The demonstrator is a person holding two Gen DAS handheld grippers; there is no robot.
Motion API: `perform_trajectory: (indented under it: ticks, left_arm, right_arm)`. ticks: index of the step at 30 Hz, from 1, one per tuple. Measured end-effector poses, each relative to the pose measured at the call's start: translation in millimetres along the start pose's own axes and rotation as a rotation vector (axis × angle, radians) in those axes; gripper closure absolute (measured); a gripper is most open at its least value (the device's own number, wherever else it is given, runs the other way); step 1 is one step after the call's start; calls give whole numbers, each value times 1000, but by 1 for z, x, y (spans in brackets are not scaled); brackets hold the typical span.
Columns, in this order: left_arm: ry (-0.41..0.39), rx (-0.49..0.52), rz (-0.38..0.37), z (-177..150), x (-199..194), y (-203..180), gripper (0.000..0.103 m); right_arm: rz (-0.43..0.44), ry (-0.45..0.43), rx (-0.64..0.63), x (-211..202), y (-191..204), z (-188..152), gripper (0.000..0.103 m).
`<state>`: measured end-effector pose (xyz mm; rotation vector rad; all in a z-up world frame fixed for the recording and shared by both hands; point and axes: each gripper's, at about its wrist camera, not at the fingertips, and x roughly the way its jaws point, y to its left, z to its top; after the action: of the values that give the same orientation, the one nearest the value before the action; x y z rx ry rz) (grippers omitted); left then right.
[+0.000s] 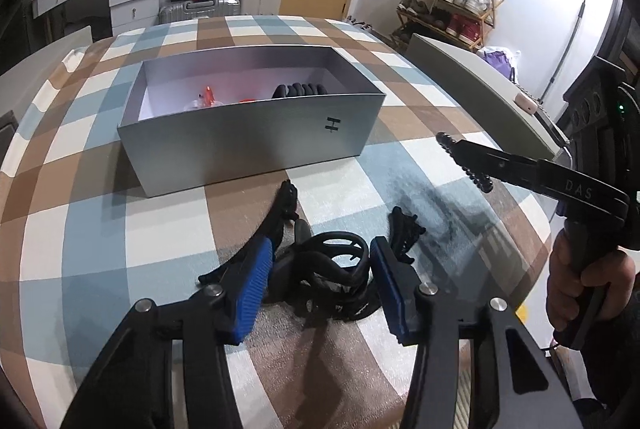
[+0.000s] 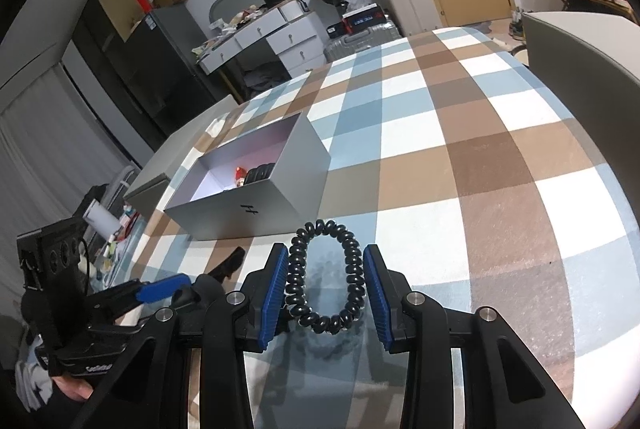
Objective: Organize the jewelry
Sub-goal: 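Grasp the black claw clip with the left gripper while the right holds the hair tie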
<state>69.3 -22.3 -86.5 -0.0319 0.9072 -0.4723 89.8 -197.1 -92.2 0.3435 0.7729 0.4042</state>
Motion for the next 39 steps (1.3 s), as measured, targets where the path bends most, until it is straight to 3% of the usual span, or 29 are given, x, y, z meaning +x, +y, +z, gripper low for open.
perform_trajectory:
  ticks: [7, 24, 39]
  left_arm:
    - [-21, 35, -4, 0, -5, -8, 58]
    - [-98, 7, 31, 9, -29, -3, 58]
    - [-177, -51, 111, 35, -48, 13, 58]
  right_arm:
    - [2, -2, -8, -1, 2, -1, 66]
    - [13, -10, -36, -6, 14, 1, 66]
    - [78, -75, -129, -16, 53, 31, 66]
